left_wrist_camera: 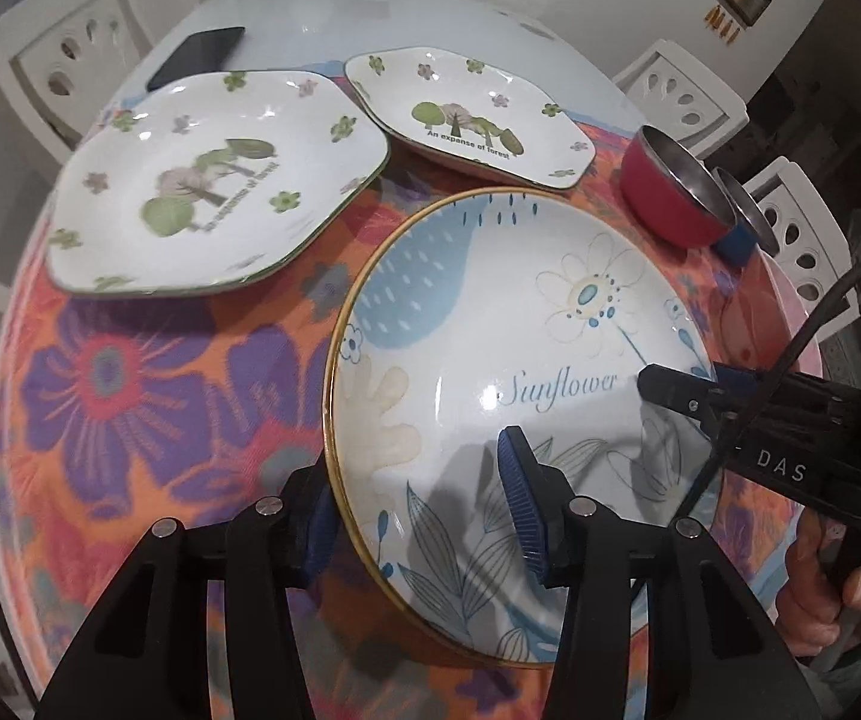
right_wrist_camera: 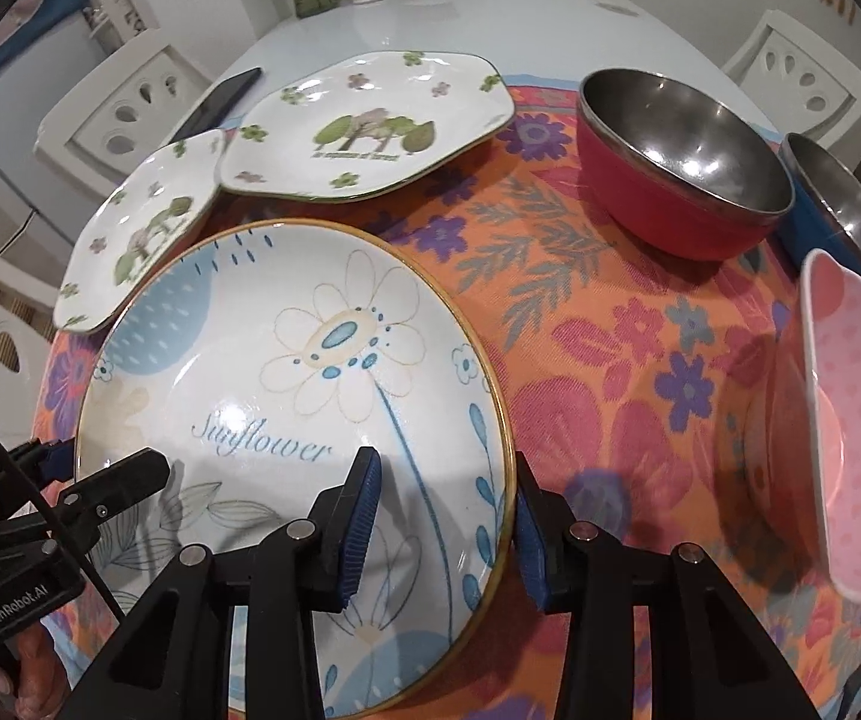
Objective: Organize plates and bowls
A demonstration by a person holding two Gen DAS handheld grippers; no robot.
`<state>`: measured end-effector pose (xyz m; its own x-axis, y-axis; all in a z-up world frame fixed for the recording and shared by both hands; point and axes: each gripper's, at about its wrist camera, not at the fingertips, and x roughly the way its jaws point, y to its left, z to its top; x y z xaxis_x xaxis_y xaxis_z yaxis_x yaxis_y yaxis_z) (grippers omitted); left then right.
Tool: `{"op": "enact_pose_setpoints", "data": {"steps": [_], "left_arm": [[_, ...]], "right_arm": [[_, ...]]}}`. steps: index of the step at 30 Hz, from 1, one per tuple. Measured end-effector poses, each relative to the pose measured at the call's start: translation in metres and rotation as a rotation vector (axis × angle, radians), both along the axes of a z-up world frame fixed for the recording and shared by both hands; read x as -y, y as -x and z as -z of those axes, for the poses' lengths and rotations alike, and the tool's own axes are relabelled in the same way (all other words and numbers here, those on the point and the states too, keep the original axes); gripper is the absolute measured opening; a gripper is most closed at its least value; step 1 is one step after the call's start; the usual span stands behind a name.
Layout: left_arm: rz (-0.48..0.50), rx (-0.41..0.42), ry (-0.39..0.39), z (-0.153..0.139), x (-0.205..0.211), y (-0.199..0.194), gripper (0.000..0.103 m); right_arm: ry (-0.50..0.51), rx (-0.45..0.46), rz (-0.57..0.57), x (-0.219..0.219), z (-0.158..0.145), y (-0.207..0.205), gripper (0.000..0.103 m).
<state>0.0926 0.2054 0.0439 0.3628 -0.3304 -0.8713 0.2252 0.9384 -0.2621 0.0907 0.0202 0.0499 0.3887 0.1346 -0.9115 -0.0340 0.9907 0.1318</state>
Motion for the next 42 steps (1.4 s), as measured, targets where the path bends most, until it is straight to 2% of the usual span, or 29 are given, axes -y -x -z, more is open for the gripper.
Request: {"op": "enact_pose_setpoints", "data": {"steps": [8,16,20,23,29,32,33,37,39,42], "left_arm": [[-0.079,-0.017,0.008,-0.018,-0.041,0.053,0.045],[-0.158,-0.056,-0.015,-0.004,-0.073,0.089,0.045],[-0.156,-0.065,-0.020,0.005,-0.074,0.096,0.045],[-0.150,-0.072,-0.034,0.011,-0.072,0.098,0.045],[-0.283,-0.011,-0.091,-0.008,-0.093,0.114,0.045],[-0.321,0.021,-0.088,-0.026,-0.100,0.123,0.045],[-0.325,0.036,-0.092,-0.031,-0.098,0.125,0.045],[-0.308,0.103,-0.111,-0.061,-0.078,0.133,0.047],[-0.283,0.140,-0.110,-0.077,-0.064,0.136,0.049],[-0.282,0.173,-0.104,-0.096,-0.050,0.142,0.054]], "right_arm": [[-0.020,-0.017,-0.055,-0.035,-0.021,0.050,0.040],[-0.026,-0.085,-0.117,-0.074,0.001,0.083,0.040],[-0.016,-0.103,-0.103,-0.076,0.012,0.088,0.040],[-0.012,-0.081,-0.103,-0.074,0.009,0.091,0.040],[0.023,-0.017,-0.088,-0.057,-0.021,0.098,0.040],[-0.005,0.016,-0.075,-0.043,-0.043,0.108,0.040],[-0.020,0.033,-0.073,-0.038,-0.051,0.112,0.041],[-0.045,0.101,-0.099,-0.031,-0.082,0.127,0.053],[-0.038,0.155,-0.130,-0.029,-0.100,0.137,0.054],[-0.059,0.189,-0.147,-0.027,-0.115,0.147,0.056]]}}
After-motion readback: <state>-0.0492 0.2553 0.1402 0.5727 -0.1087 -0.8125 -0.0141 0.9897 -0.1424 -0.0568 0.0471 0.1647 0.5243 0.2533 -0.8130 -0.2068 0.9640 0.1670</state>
